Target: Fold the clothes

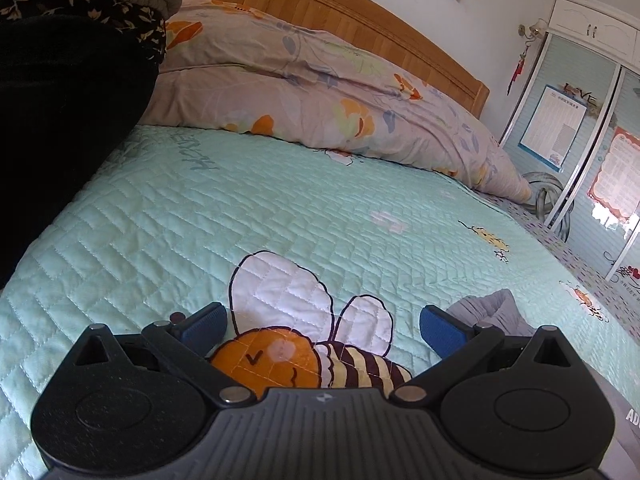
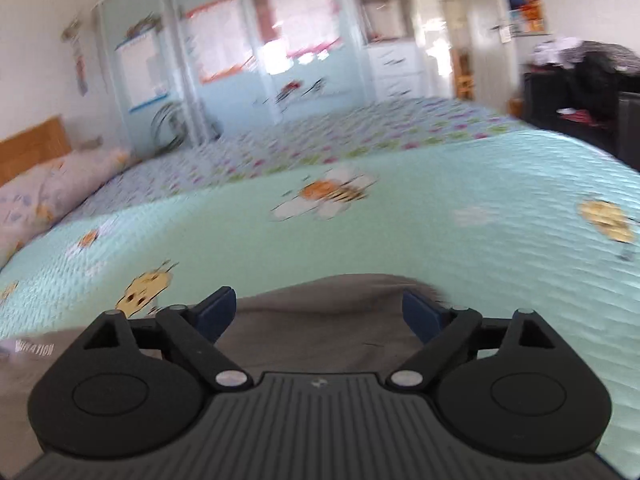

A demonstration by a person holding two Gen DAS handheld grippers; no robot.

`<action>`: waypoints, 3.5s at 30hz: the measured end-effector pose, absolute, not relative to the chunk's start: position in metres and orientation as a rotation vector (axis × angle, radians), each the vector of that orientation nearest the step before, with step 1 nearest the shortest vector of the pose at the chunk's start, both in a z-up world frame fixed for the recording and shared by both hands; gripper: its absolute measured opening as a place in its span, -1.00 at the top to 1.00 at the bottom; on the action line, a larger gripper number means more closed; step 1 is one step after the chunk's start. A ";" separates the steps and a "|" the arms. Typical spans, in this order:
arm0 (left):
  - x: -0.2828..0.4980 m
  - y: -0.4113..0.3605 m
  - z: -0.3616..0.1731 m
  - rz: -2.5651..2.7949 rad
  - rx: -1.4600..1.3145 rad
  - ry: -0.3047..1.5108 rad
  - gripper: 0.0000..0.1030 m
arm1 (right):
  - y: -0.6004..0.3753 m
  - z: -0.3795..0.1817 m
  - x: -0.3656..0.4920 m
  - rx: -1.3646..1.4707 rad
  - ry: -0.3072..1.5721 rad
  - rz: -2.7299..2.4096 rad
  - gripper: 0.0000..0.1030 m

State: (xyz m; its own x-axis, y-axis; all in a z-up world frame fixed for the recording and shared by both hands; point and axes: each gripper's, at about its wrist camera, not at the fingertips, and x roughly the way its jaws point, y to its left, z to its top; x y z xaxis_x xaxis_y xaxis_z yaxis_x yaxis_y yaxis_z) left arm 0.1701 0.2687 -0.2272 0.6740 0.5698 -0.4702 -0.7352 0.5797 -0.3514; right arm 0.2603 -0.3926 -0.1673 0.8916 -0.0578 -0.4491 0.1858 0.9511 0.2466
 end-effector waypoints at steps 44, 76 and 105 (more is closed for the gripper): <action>0.179 0.259 -0.227 0.825 -0.481 0.365 -0.99 | -0.471 -0.212 0.316 0.656 0.510 -0.169 -0.63; 0.179 0.262 -0.229 0.817 -0.495 0.362 -0.99 | -0.457 -0.237 0.305 0.808 0.581 -0.250 0.57; 0.239 0.260 -0.227 0.312 -0.655 0.525 -0.99 | -0.418 -0.282 0.169 0.942 0.287 -0.194 0.08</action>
State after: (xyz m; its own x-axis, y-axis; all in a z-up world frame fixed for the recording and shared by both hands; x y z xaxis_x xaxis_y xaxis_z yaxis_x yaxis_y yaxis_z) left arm 0.2389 0.2599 -0.2273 0.8257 0.1114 -0.5531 -0.4330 0.7536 -0.4946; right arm 0.1686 -0.4184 -0.2816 0.9449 -0.0382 -0.3252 0.2870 0.5748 0.7663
